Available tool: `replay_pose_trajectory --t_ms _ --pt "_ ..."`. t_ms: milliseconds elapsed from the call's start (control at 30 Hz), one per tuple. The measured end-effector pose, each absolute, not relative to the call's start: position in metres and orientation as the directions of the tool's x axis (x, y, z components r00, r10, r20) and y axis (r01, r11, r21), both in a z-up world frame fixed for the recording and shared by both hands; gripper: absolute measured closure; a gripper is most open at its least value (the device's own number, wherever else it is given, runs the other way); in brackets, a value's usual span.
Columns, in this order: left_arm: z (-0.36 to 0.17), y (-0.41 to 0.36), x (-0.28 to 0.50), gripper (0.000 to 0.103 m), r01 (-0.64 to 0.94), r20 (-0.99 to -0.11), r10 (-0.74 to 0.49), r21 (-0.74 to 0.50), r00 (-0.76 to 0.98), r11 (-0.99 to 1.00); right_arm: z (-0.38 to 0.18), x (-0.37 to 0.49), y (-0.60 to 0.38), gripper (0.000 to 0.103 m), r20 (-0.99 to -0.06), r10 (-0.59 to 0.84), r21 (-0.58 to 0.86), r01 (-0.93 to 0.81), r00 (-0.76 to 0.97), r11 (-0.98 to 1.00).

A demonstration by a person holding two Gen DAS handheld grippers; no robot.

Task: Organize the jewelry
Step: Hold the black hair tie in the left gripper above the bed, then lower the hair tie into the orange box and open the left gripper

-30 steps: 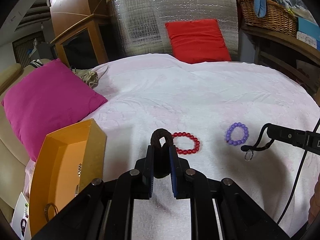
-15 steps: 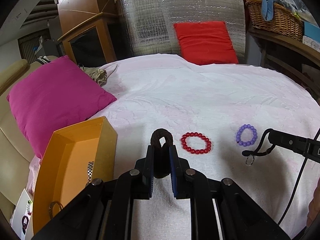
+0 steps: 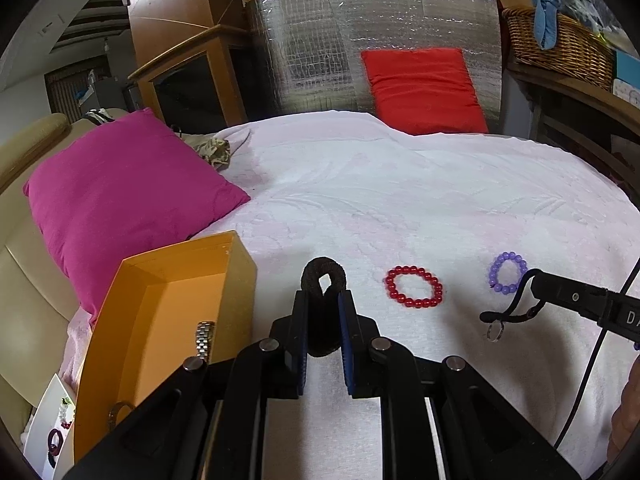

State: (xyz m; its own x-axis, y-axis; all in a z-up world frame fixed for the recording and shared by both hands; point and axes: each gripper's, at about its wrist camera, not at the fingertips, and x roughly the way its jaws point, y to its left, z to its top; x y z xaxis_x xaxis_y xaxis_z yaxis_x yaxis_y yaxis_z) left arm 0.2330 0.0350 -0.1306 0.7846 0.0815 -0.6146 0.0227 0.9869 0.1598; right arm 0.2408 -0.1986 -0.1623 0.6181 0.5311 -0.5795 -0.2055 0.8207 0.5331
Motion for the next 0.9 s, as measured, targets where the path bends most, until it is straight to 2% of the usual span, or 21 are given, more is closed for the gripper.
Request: replay_pose_trajectory --t_ms 600,900 --pt "-0.129 0.079 0.229 0.088 -0.049 -0.604 0.127 0.144 0.787 0.988 -0.168 0.247 -0.153 0.097 -0.582 0.573 0.537 -0.257 0.577 0.804" --pt "-0.118 0.114 0.219 0.088 -0.116 -0.562 0.155 0.105 0.812 0.988 -0.154 0.245 -0.132 0.097 -0.535 0.615 0.558 -0.305 0.58 0.772"
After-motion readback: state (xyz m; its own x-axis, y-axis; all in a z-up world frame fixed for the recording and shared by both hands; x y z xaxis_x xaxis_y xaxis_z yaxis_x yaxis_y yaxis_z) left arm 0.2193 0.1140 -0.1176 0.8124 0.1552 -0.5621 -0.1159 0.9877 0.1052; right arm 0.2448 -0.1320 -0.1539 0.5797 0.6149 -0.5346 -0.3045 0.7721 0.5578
